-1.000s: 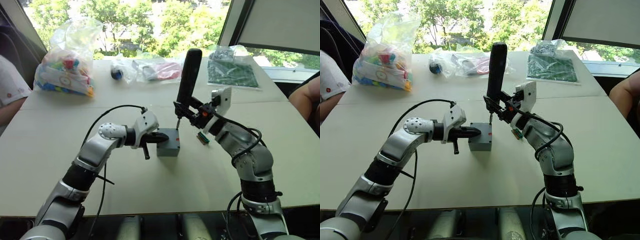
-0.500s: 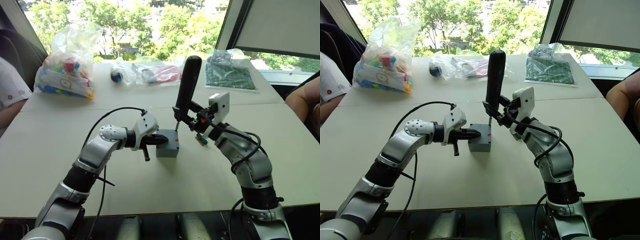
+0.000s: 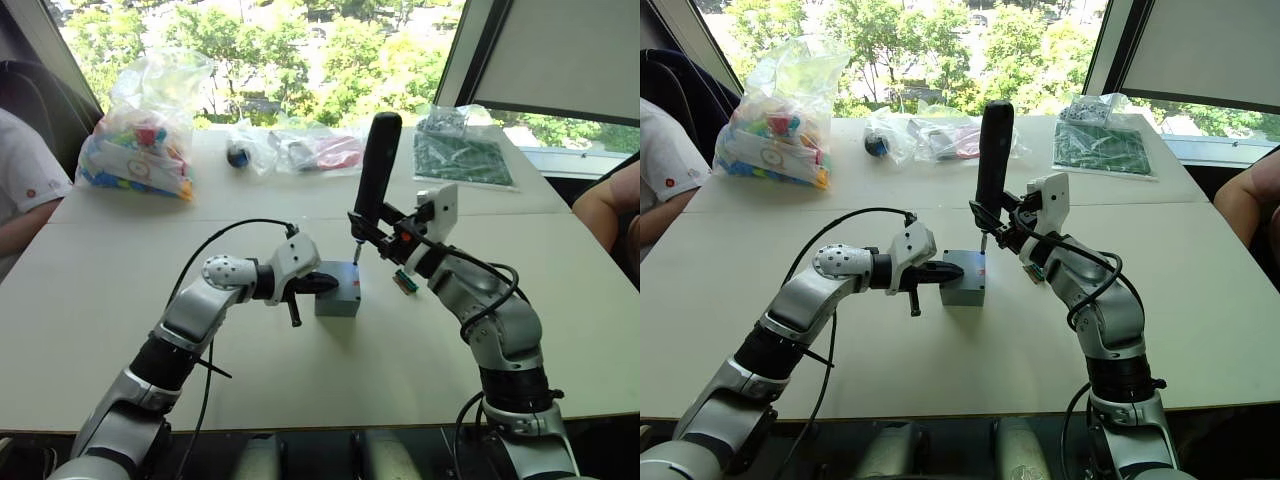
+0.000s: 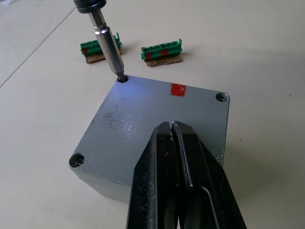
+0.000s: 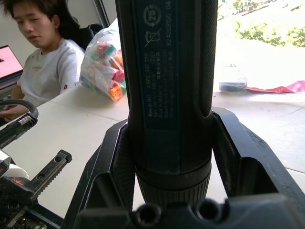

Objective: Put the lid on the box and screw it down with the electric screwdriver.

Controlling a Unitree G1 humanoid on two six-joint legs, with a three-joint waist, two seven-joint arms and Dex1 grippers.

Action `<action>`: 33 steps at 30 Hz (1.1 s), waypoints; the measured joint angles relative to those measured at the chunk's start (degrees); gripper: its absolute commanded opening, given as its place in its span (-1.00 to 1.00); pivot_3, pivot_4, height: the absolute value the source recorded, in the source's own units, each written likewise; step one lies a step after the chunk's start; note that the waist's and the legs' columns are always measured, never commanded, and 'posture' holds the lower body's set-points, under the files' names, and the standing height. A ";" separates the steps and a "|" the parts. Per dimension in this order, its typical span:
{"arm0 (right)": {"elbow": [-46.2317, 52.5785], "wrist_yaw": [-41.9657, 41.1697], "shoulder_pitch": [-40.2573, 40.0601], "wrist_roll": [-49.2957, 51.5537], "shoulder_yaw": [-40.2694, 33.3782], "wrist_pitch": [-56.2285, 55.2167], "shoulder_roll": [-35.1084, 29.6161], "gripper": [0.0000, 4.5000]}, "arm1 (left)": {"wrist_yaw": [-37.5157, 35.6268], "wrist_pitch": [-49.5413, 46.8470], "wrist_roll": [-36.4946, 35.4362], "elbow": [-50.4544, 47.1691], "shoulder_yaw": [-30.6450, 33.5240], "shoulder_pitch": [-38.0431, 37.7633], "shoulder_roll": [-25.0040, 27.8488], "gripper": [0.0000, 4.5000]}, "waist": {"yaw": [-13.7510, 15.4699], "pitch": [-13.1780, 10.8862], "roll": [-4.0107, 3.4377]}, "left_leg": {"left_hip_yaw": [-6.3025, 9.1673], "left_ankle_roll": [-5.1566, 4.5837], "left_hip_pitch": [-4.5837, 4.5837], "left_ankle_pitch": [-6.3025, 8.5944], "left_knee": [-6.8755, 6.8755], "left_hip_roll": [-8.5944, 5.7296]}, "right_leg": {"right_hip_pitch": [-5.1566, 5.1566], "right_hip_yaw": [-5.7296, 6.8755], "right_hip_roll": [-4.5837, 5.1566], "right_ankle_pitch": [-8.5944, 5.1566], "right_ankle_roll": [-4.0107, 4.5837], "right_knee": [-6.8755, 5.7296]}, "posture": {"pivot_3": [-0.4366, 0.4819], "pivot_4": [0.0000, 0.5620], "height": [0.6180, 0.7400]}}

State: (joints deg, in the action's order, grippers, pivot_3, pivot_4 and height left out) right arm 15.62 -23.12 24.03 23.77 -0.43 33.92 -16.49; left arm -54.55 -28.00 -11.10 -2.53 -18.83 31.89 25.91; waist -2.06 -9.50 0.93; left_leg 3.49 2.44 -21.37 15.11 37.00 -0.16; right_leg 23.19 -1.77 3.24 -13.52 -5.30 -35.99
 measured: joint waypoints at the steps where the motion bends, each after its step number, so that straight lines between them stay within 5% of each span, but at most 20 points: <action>1: 0.23 0.26 -0.31 0.00 -0.01 -0.01 0.03 -0.18 | 0.00 0.02 0.01 0.10 0.00 0.00 0.00 -1.00 | 0.00 0.10 0.00 | 0.01 0.00 0.00 0.00 -0.01 0.00 | -0.01 0.01 0.00 -0.02 -0.02 0.01 | -0.05 -0.47 1.00; 24: 0.70 0.25 1.30 0.93 -1.14 1.02 -0.81 -0.18 | 0.03 1.05 0.38 0.43 0.00 -0.32 -0.79 -1.00 | 0.25 0.11 -0.06 | 0.07 -0.02 -0.10 0.02 -0.06 0.00 | 0.00 0.14 0.08 -0.14 -0.14 0.21 | -0.05 -0.47 1.00; 33: -3.42 8.26 26.47 21.05 -22.07 16.76 -7.30 -0.18 | 2.06 -0.24 -2.36 2.23 4.30 -0.25 -4.25 -1.00 | 1.22 -0.57 -0.59 | 0.17 -0.07 -0.95 0.04 -0.03 -0.04 | 0.79 0.30 0.10 0.17 -0.18 0.07 | -0.05 -0.47 1.00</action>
State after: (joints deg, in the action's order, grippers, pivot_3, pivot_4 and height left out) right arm 12.19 -14.86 50.49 44.82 -22.50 50.68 -23.79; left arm -52.49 -28.24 -13.46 -0.30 -14.53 31.65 21.66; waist -0.84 -10.08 0.34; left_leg 3.66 2.37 -22.32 15.15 36.97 -0.20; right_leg 23.98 -1.47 3.35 -13.36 -5.48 -35.92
